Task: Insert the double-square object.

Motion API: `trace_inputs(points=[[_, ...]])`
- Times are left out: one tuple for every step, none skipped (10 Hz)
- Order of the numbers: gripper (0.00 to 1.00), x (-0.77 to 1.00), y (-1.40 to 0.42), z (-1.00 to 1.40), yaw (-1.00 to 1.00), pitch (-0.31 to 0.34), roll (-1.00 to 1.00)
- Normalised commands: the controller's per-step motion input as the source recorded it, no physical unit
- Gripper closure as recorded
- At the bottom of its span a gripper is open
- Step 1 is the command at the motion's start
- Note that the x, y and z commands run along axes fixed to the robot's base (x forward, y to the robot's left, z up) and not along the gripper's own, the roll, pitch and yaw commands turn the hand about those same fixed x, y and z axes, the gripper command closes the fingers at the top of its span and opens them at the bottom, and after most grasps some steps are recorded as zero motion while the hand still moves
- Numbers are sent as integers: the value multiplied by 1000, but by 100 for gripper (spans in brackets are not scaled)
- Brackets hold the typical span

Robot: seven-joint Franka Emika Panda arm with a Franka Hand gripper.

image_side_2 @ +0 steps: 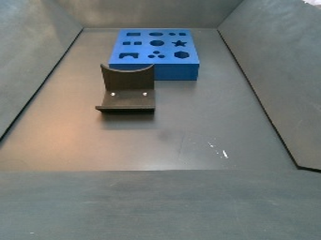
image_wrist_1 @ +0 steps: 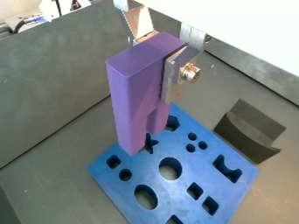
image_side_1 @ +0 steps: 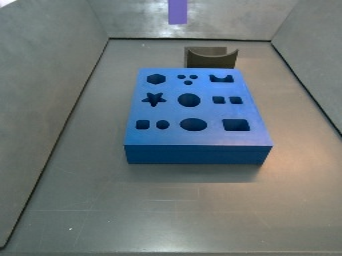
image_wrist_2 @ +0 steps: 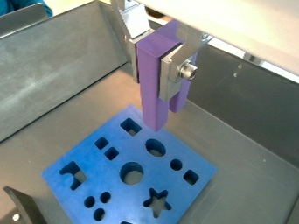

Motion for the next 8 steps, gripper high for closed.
trace_inputs(points=[[100,869,0,-706,-449,0,249],[100,866,0,-706,-451,0,249],[100,820,0,-669,-491,0,234],[100,654,40,-477,-654,0,154],[100,774,340,-149,-563,-9,-43],[100,1000,343,-143,-340,0,-46],[100,1000,340,-160,-309,0,-37],[100,837,363,-217,-500,0,-10]])
